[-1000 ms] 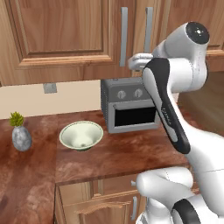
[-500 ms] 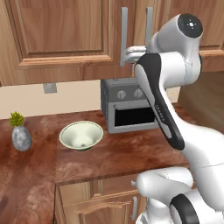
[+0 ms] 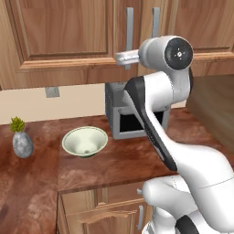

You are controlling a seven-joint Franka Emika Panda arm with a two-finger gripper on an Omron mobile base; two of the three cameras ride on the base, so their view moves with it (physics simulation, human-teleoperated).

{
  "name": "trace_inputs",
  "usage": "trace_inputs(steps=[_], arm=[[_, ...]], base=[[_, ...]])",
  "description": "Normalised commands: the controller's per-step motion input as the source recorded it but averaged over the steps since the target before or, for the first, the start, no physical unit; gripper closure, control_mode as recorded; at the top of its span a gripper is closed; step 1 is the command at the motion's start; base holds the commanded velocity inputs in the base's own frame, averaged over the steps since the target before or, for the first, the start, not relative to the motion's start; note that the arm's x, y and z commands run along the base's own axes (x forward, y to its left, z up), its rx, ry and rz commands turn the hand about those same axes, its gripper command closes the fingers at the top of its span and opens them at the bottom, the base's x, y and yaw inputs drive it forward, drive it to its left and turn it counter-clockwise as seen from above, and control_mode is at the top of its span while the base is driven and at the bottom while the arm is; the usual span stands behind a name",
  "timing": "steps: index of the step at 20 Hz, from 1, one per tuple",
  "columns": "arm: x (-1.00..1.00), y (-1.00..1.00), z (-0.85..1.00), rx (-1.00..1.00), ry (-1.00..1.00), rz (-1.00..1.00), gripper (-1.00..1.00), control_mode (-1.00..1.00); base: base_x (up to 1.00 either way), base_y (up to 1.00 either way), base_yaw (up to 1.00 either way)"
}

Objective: Open the cabinet and setup a tea strainer by placing it in the bowl upright.

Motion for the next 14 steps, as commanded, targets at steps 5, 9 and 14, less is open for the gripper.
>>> trace_inputs(steps=[5,9,14], arm=[[0.17,0.00,0.15,0.00,-0.01,0.00,-1.00,-1.00],[0.29,0.00,0.04,0.00,0.07,0.00,-1.00,-1.00],[0.49,0.00,0.00,0.00,0.09,0.00,-1.00,-1.00]], base=[[0.00,0.00,0.00],[0.00,0.00,0.00],[0.00,0.00,0.00]])
